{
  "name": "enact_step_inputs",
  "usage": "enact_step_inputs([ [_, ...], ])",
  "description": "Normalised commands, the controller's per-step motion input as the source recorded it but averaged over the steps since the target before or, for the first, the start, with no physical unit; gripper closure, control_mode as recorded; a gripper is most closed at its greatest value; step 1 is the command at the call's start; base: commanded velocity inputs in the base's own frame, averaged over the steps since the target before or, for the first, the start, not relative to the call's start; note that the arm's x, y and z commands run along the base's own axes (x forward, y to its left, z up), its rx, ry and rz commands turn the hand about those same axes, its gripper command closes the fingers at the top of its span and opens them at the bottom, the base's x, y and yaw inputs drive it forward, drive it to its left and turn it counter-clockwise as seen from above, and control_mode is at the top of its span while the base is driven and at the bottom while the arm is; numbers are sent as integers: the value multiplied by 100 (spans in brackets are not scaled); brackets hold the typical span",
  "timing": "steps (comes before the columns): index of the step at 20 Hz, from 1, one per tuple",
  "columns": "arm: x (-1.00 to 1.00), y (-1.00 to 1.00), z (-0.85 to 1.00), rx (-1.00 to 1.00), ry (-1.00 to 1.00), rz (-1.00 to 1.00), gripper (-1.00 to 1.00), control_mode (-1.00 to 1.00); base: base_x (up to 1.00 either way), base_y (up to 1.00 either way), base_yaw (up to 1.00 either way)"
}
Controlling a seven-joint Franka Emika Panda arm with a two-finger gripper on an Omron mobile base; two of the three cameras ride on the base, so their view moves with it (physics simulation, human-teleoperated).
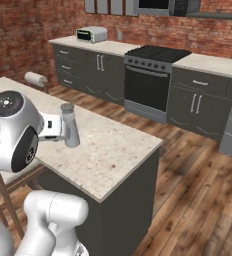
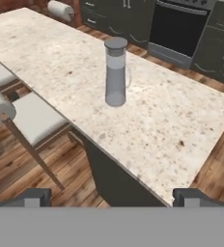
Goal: Place the pitcher and cup on the dining counter for serving.
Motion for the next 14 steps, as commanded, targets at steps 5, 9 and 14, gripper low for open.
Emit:
enact_step_inputs([
  [5,0,0,0,0,0,0,-100,100,-77,-8,-33],
  [9,0,0,0,0,0,0,-100,100,-50,-15,-68],
  [14,0,0,0,0,0,0,-100,100,-16,-6,-82],
])
